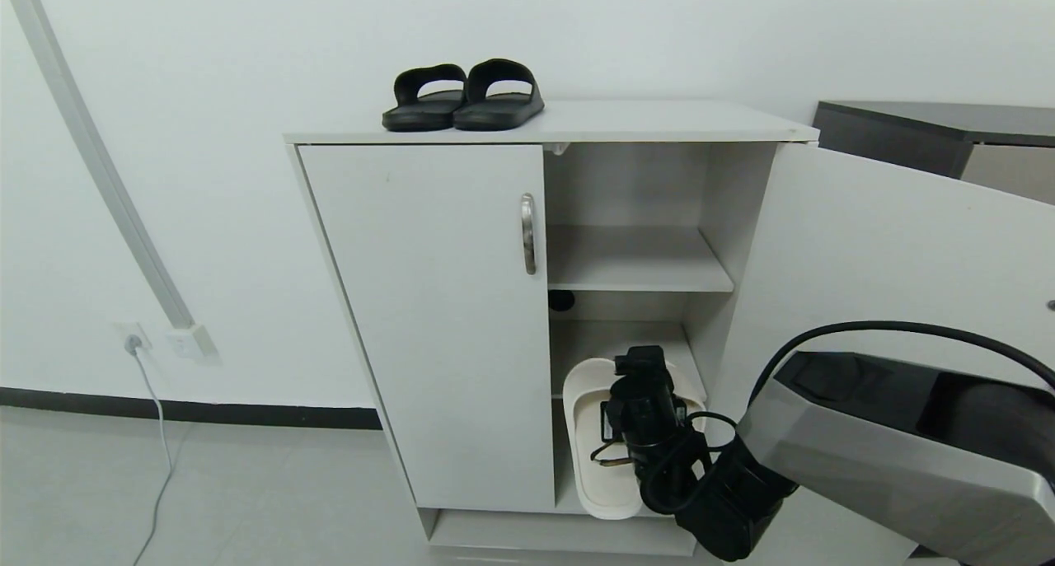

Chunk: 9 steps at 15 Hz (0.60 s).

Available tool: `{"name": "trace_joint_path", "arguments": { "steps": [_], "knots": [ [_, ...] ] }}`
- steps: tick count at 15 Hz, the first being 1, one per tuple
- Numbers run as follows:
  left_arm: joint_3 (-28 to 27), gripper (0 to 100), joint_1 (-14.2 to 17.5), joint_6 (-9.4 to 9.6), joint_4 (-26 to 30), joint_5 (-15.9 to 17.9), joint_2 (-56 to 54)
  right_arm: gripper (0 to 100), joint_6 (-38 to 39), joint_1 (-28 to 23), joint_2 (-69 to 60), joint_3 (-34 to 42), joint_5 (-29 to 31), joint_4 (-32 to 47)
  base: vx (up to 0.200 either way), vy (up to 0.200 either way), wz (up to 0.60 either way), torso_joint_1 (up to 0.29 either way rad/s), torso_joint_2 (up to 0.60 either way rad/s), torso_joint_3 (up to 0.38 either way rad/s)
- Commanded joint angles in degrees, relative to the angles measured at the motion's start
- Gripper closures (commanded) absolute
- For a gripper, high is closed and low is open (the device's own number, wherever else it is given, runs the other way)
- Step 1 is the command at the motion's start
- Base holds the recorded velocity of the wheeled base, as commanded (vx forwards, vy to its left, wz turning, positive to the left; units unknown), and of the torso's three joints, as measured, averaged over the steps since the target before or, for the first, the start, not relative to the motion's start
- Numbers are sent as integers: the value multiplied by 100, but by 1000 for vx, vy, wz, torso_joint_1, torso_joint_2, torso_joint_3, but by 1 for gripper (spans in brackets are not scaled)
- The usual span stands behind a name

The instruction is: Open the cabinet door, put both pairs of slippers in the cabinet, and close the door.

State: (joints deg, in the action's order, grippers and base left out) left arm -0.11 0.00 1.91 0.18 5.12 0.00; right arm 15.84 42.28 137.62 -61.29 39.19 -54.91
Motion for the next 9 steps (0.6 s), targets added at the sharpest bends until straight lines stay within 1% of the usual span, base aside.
{"name": "trace_joint_path", "arguments": {
  "steps": [1,2,4,9],
  "knots": [
    [2,100,0,2,-1,7,9,100,-2,-9,46,-5,1,-3,0,0,0,0,0,0],
    [2,100,0,2,-1,-2,9,100,7,-27,46,-14,1,-3,0,0,0,0,0,0],
    [-7,100,0,2,-1,7,9,100,7,-53,54,-14,1,-3,0,0,0,10,2,-112],
    [2,100,0,2,-1,7,9,100,7,-123,134,-14,1,-3,0,0,0,3,1,-185]
  ]
}}
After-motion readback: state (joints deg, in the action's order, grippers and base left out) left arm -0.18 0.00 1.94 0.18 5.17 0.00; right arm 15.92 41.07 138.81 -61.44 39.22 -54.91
